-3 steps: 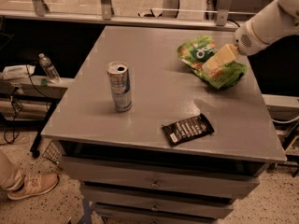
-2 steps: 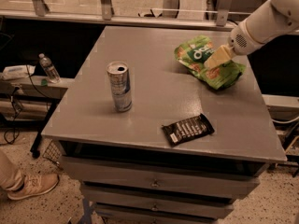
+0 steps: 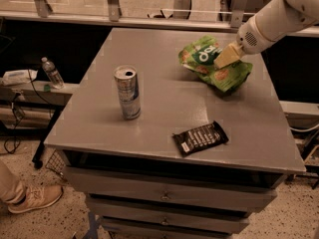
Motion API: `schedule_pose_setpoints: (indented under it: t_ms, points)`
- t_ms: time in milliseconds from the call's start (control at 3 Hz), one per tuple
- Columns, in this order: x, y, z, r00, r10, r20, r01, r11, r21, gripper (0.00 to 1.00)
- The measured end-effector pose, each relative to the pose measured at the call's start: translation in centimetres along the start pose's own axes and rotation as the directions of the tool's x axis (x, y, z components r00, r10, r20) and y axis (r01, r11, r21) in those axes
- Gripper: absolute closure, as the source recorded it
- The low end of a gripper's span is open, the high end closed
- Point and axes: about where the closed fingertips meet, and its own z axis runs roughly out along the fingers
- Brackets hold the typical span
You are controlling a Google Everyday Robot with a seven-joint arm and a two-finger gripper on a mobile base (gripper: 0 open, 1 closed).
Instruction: Move green rice chip bag near redbull can
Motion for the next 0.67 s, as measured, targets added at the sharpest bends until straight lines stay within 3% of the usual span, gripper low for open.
schedule_pose_setpoints:
  t_ms: [333, 667]
  points:
    - [-2.40, 1.56, -2.13, 0.996, -0.073, 0.053, 0.072, 0.9970, 0.028, 1.00]
    - [-2.60, 2.12, -1.70, 0.996, -0.077, 0.039, 0.076, 0.9967, 0.028, 1.00]
